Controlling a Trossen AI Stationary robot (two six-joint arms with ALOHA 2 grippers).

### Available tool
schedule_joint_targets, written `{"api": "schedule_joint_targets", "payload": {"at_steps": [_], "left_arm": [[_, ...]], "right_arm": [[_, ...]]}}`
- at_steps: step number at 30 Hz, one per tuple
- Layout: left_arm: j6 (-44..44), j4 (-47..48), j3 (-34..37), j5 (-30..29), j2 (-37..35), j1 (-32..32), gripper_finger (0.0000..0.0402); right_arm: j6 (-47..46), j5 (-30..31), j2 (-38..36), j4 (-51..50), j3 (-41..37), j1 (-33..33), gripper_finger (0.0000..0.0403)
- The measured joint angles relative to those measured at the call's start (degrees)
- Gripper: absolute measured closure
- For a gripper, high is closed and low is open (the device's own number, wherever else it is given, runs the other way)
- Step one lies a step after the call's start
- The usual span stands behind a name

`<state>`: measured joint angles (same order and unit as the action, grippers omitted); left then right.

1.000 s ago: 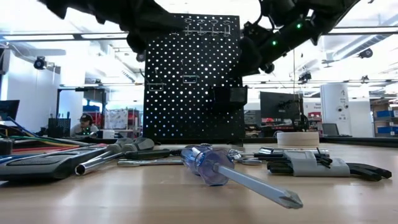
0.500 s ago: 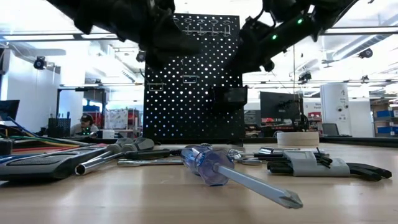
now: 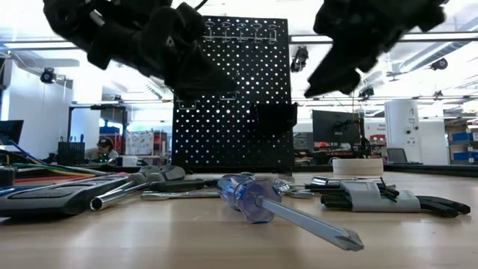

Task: Hang tools onto peg board
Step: Put the socket into the black tool bin on the peg board

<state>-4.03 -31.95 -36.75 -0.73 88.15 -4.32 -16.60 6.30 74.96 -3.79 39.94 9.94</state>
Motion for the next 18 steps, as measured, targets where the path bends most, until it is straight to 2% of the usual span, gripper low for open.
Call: {"api": "schedule_joint_targets", "payload": {"at_steps": [6,11,18], "left_arm": [[-1.64,-12.46,1.89,0.5,4.61,-0.7,0.0401],[-2.69,-13.11,0.09,0.61,8.14,-1.28,0.0401],[-2.62,-13.11,-2.65,1.91,11.49,-2.54,0.0401]], "right_arm": [[-6.94,2.67,6.47,-0.56,0.02,7.26,0.0204],[-10.99,4.39,10.59,-2.0,-0.02,10.78,0.0204],[-12.96,4.43,15.63,-3.9,-0.46,11.44,0.0213]]}}
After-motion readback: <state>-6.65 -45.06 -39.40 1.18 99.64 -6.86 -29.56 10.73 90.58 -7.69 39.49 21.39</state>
